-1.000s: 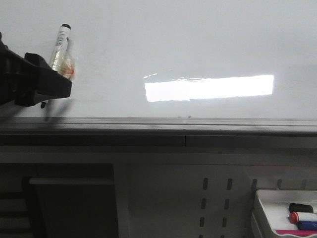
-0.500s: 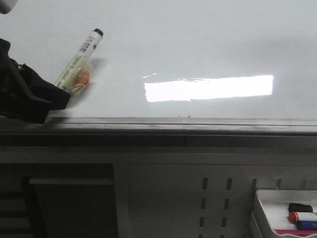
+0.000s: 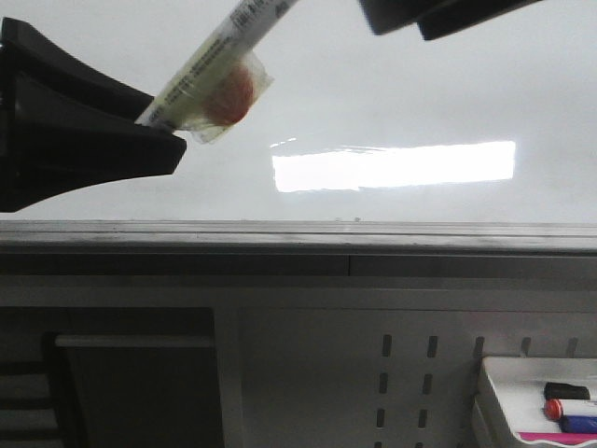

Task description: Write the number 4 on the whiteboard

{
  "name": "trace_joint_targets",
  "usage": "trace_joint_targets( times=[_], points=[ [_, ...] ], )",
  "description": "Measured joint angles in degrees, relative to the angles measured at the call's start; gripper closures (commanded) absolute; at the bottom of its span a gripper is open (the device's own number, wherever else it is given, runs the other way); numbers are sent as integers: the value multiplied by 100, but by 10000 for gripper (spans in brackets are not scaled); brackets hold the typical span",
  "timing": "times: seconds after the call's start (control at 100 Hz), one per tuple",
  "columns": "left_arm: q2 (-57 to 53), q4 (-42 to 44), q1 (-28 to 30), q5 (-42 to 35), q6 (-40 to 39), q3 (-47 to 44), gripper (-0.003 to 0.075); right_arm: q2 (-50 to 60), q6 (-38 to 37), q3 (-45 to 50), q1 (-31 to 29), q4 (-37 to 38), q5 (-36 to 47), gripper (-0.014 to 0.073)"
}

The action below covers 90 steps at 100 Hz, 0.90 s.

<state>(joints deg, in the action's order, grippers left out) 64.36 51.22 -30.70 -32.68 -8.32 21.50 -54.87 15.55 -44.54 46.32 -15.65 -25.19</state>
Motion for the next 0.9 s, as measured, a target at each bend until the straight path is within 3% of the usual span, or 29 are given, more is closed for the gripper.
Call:
trace_joint_targets(
  times=[0.37,0.59,0.82,0.9],
  points=[
    [-24,498,0,-189,0,-6,741,-921,3,-583,315,19,211,237],
    [-24,515,0,-234,0,-6,741,-1104,3,-716,315,31,251,399],
    [-24,524,0,-232,0,-6,740,-1104,3,-716,315,31,116,445],
    [-24,529,0,-232,0,-6,738,-1107,3,-716,315,21,105,551]
  ],
)
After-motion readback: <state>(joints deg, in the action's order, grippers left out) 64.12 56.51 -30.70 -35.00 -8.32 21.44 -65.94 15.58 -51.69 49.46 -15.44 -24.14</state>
